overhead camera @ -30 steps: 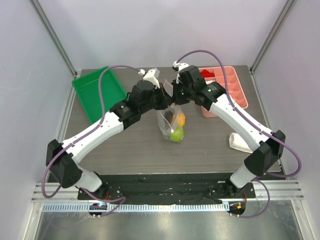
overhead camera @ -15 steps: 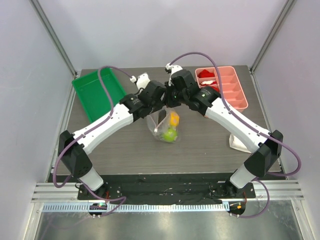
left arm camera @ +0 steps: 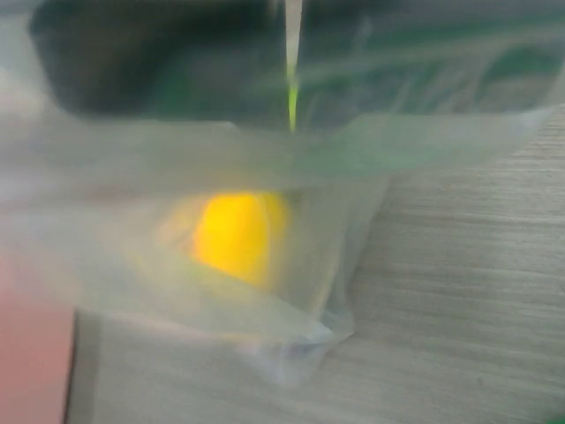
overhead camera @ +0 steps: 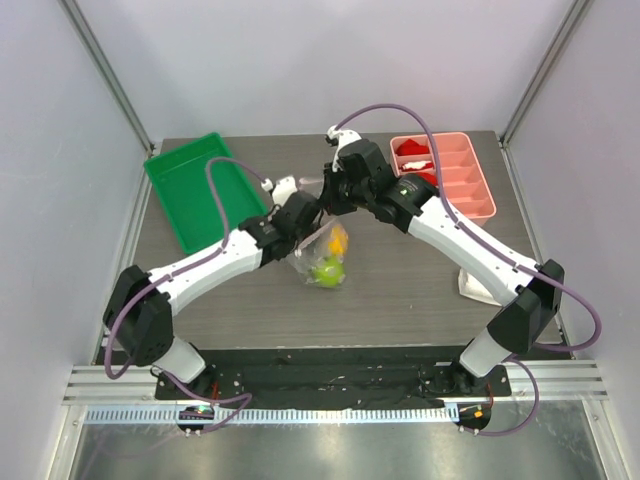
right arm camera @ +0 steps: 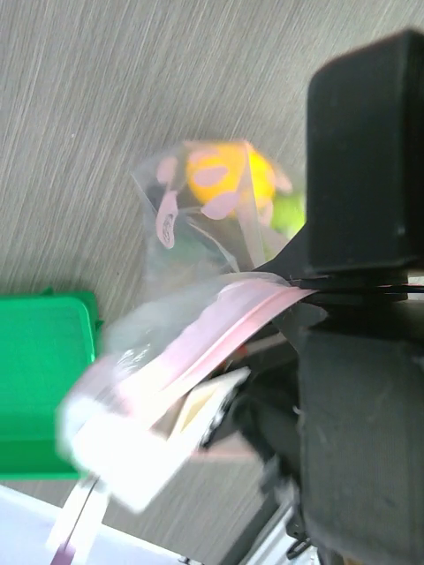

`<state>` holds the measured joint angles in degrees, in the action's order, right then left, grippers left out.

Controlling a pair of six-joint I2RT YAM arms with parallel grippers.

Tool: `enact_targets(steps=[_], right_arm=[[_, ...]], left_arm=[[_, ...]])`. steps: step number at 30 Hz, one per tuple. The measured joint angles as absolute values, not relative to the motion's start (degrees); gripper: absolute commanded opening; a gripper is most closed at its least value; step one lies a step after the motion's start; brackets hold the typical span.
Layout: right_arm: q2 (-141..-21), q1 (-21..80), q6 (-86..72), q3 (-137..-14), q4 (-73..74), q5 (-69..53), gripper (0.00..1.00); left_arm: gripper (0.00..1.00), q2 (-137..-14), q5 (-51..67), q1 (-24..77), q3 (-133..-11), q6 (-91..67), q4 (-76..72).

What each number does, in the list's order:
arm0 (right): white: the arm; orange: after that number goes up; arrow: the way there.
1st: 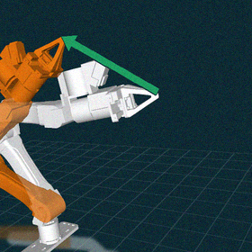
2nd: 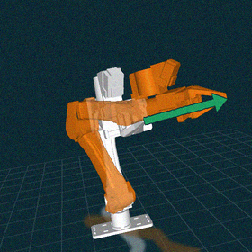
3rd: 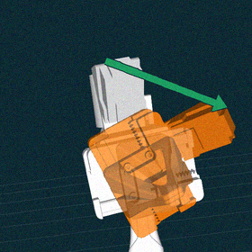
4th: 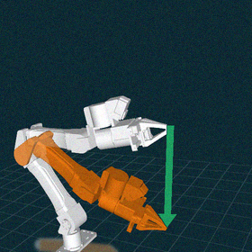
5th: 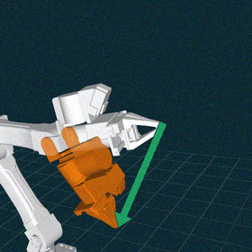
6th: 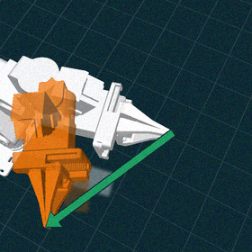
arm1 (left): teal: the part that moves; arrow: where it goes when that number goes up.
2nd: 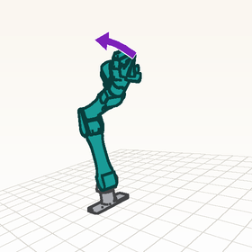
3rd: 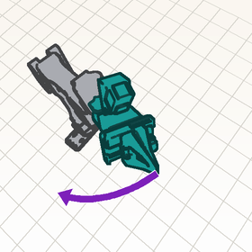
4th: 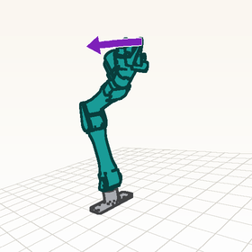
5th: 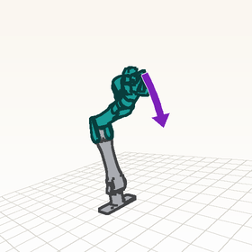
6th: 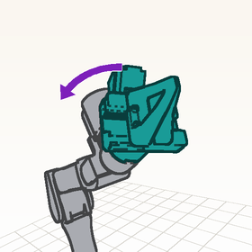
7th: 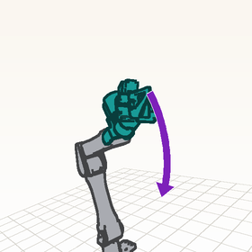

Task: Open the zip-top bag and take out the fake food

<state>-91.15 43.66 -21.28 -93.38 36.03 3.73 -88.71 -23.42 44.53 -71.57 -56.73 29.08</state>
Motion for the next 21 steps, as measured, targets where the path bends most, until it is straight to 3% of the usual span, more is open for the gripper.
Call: enact_targets(steps=[1, 2, 8, 21], right_arm=[[-91.18, 43.66, -21.12, -93.56, 36.03, 3.25, 0.02], [-91.18, 43.66, -21.08, -93.58, 36.05, 2.92, 0.02], [-92.09, 43.75, -20.71, -93.58, 35.77, 0.54, 0.02], [-93.80, 43.00, -21.37, -93.58, 35.24, -2.92, 0.02]], left_arm=[[0.09, -88.07, -22.50, 44.53, -68.79, -55.13, 27.42], [0.19, -87.11, -21.26, 44.53, -65.84, -53.43, 25.54], [0.39, -83.92, -16.43, 44.49, -61.56, -48.18, 19.53], [0.42, -89.56, -15.46, 43.53, -61.47, -43.53, 14.39]])
